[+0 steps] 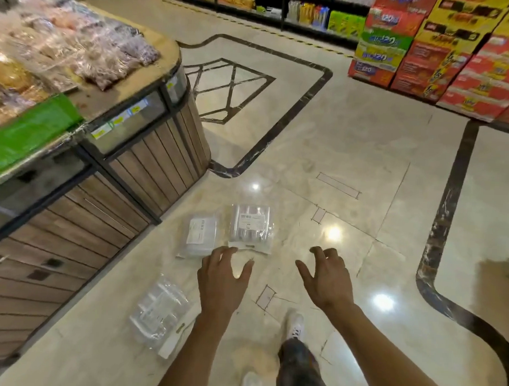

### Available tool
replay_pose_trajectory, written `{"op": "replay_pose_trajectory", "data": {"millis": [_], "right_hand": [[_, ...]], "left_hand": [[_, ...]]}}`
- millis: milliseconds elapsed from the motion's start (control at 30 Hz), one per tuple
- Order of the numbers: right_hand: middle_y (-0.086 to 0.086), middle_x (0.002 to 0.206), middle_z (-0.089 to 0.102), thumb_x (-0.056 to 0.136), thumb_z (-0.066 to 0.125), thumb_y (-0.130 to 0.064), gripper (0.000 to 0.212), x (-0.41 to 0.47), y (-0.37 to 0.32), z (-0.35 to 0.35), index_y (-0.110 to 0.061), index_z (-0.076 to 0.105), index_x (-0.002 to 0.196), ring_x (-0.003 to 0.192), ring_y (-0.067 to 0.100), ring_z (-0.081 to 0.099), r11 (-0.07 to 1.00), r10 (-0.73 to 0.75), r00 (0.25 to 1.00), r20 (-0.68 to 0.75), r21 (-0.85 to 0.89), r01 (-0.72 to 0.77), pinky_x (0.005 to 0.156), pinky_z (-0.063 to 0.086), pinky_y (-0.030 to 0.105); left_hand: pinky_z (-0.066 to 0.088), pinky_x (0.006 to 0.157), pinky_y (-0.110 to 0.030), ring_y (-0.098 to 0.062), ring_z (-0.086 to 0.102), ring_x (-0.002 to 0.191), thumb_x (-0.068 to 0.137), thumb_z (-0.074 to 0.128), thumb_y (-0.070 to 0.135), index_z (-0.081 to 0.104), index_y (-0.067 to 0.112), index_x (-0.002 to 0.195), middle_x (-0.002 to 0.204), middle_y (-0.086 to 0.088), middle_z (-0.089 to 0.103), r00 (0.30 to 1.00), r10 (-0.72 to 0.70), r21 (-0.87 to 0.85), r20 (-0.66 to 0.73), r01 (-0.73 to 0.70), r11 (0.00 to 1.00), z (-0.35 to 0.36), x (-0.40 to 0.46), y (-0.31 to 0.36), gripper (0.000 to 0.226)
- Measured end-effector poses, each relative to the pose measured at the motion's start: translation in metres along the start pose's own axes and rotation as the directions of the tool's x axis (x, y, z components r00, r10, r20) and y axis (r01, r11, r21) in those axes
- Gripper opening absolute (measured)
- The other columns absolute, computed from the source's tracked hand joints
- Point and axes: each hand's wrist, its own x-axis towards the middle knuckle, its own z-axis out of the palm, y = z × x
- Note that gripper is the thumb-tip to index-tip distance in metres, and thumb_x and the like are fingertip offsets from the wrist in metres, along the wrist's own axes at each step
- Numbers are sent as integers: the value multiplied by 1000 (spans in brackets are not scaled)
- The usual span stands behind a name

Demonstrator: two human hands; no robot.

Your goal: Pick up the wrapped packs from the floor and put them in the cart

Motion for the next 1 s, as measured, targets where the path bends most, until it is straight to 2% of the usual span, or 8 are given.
{"op": "replay_pose_trajectory", "data": {"millis": [167,300,433,567,767,900,1000], "right_hand": [[17,126,57,98,52,-55,56,137,-4,3,-15,56,137,110,37,58,999,-46,999,12,28,46,85,52,43],[18,122,57,98,53,-54,54,250,-9,17,-13,58,134,106,39,58,995,-80,997,15,55,79,83,53,44],[19,120,58,98,53,-53,55,348,-11,66,-11,58,133,103,39,59,994,-81,996,36,77,78,80,53,45],[18,119,57,97,55,-54,55,430,-2,170,-12,58,132,104,38,59,995,-58,991,117,89,48,82,54,44],[15,129,52,94,54,-62,62,531,46,394,-18,51,139,112,35,55,996,48,960,275,54,-65,90,51,44],[17,137,46,90,60,-63,72,569,77,537,-25,41,148,115,37,55,988,107,930,352,70,-141,91,52,45],[18,145,39,84,66,-66,83,590,93,612,-34,30,153,115,40,58,971,141,909,392,124,-204,94,55,49]], "left_hand": [[51,95,-46,-22,57,119,91,62,61,65,22,128,131,3,64,1000,-9,65,-27,10,998,35,118,15,54],[50,96,-41,-23,57,119,91,65,57,65,21,127,131,1,63,999,-18,75,33,16,997,80,214,24,52],[46,98,-41,-24,55,119,91,66,53,64,20,126,132,1,62,996,-12,93,90,3,996,150,302,6,48],[48,98,-43,-23,55,118,92,63,56,63,22,127,133,2,61,987,-7,113,158,-11,994,256,370,-59,49],[52,87,-50,-31,57,117,89,64,51,67,15,122,133,-6,61,964,87,154,252,-128,980,453,429,-208,49],[45,104,-51,-31,41,136,92,66,52,54,18,140,155,-4,42,911,-36,210,410,-56,976,562,451,-298,59],[35,116,-47,-29,29,148,88,66,63,40,24,152,166,1,25,862,-179,197,475,94,976,624,461,-354,79]]}}
